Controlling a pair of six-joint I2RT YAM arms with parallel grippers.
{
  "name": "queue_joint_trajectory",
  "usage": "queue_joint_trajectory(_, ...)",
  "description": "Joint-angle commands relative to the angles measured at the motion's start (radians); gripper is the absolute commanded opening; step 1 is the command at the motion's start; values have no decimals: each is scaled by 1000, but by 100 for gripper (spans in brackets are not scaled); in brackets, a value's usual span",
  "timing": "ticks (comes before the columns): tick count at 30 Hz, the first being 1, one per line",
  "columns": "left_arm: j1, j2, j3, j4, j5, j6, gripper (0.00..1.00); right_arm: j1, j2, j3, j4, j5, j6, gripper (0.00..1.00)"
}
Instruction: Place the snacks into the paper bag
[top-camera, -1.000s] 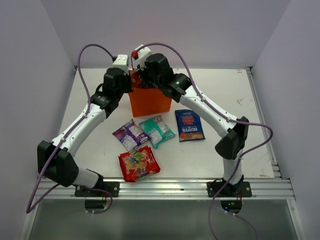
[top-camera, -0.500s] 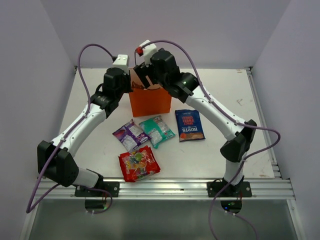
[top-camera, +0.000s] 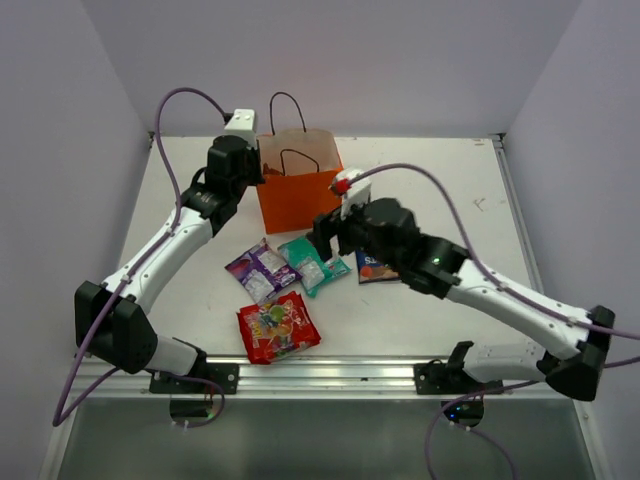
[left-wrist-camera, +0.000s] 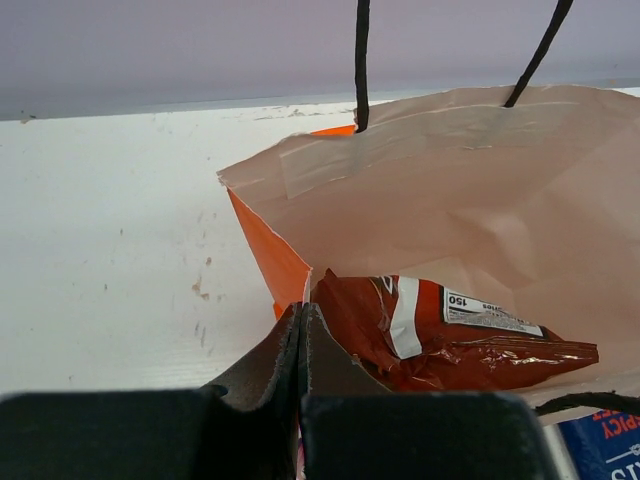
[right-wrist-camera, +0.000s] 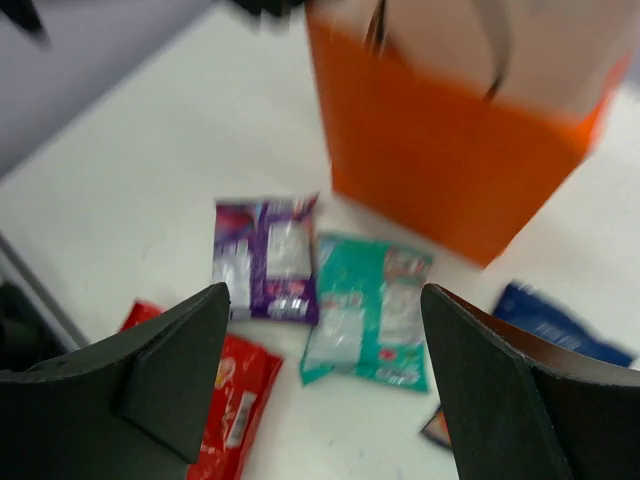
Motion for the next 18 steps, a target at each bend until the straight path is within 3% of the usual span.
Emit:
queue_joint_trajectory(1, -4, -15, -7, 26, -19, 25, 0, 70, 116, -216, 83, -85, 200, 81)
queue_joint_trajectory(5, -4, -18, -9, 18, -21, 22, 0, 116, 182, -295, 229, -86, 251, 81)
queue_joint_trajectory(18, -4, -27, -18, 18, -24, 30, 0, 169, 426, -266, 300, -146, 303, 81)
